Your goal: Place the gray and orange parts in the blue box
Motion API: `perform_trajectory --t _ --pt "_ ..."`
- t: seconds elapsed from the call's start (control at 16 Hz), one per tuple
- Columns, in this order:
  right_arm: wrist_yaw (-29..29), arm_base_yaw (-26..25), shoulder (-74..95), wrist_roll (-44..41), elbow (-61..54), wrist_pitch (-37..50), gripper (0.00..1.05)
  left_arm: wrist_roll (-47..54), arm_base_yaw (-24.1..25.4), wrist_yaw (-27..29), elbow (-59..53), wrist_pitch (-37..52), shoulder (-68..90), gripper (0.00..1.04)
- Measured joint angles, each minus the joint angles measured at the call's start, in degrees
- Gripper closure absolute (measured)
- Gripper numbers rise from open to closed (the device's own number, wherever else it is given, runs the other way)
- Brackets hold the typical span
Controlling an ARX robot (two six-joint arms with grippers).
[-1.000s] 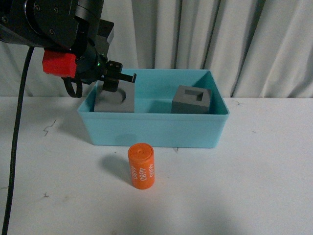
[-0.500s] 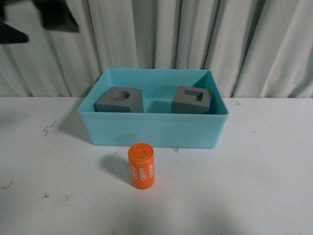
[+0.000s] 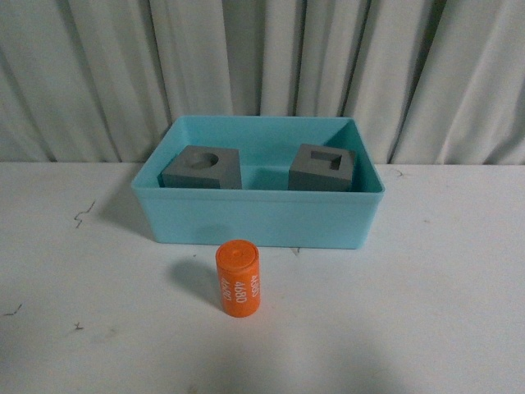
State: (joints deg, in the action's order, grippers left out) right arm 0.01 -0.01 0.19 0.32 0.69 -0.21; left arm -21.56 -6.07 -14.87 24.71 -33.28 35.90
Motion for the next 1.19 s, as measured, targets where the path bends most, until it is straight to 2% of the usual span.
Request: perform_trajectory --t 0.25,0.31,0.38,0.44,0.5,0.75,0.81,1.0,1.06,1.19 --pt "0.00 0.00 0.00 0.00 0.00 0.00 0.06 -2.27 -14.19 6.93 4.07 10.34 4.44 0.07" --pt "-0.02 0.00 0.00 0.00 0.00 0.04 0.06 1.27 -18.71 17.18 -0.28 25.83 3.37 0.14" --pt "0.20 0.00 0.00 0.02 0.00 0.00 0.06 6.78 -19.93 26.47 -6.56 37.38 -1.49 0.25" --pt "0.17 0.00 0.00 0.02 0.00 -0.02 0.06 13.22 -16.81 34.69 -12.09 46.58 -5.38 0.37" --pt "0.02 0.00 0.00 0.00 0.00 0.04 0.06 16.87 -13.09 35.30 -13.86 50.75 -7.21 0.50" --pt "0.00 0.00 0.00 0.00 0.00 0.00 0.06 20.52 -5.40 26.73 -18.56 48.19 -14.36 0.99" --pt "0.00 0.00 0.00 0.00 0.00 0.00 0.06 20.63 -4.17 25.51 -19.02 47.84 -15.76 1.03" --pt "0.00 0.00 0.00 0.00 0.00 0.00 0.06 20.68 0.13 20.06 -20.87 45.31 -19.50 1.03" --pt "-0.02 0.00 0.00 0.00 0.00 0.04 0.06 20.72 5.31 15.72 -21.51 44.59 -21.03 1.03" --pt "-0.02 0.00 0.02 0.00 0.00 0.02 0.06 20.74 6.08 14.86 -21.90 43.56 -23.06 1.03"
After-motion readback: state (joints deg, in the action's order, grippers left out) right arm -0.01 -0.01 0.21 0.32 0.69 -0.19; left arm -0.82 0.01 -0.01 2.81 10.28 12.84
